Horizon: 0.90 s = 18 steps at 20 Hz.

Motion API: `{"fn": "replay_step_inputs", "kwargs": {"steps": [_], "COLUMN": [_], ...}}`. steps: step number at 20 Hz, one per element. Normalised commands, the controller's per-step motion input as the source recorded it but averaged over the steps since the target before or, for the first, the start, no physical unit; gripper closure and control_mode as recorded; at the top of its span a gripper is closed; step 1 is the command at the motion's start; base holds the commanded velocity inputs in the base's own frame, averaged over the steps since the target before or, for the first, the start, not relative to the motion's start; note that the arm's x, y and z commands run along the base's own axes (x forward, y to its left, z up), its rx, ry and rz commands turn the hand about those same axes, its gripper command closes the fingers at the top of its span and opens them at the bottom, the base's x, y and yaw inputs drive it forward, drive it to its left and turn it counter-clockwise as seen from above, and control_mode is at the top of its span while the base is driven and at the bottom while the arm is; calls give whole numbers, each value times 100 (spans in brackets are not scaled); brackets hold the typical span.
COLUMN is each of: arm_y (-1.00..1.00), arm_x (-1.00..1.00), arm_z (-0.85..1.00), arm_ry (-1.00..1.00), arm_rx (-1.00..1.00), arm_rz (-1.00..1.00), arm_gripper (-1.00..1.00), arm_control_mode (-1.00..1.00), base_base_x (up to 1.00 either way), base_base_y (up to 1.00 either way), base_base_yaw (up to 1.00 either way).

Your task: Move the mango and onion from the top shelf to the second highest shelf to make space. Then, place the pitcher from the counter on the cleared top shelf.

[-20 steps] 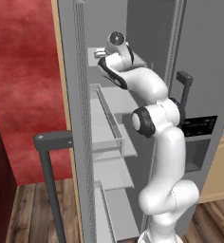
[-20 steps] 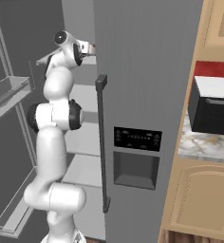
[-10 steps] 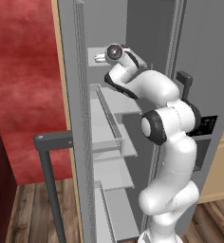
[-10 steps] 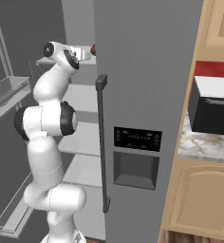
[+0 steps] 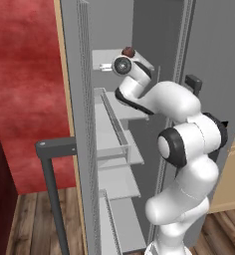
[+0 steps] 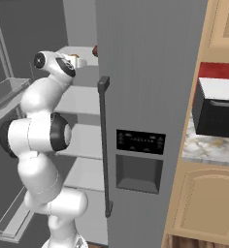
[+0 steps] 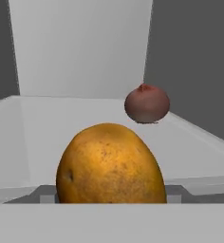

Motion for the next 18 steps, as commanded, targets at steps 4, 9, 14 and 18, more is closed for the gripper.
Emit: {"fn": "replay_step_inputs", "kwargs": {"steps": [4,9,14,18], "arm_y": [-1,-20,-37,-5], "arm_x": [-90,-100,-90,-32], "arm_z": [19,0,-36,-75], "arm_ry": [23,23,16,16], "arm_rx": [2,6,4,0], "arm_rz": [0,0,2,3], "arm_gripper": [100,100,100,100], "arm_control_mode": [-100,-100,-100,-100], "base_base_x": [0,0,0,0], "base_base_y": [0,0,0,0], "base_base_yaw": [0,0,0,0]}}
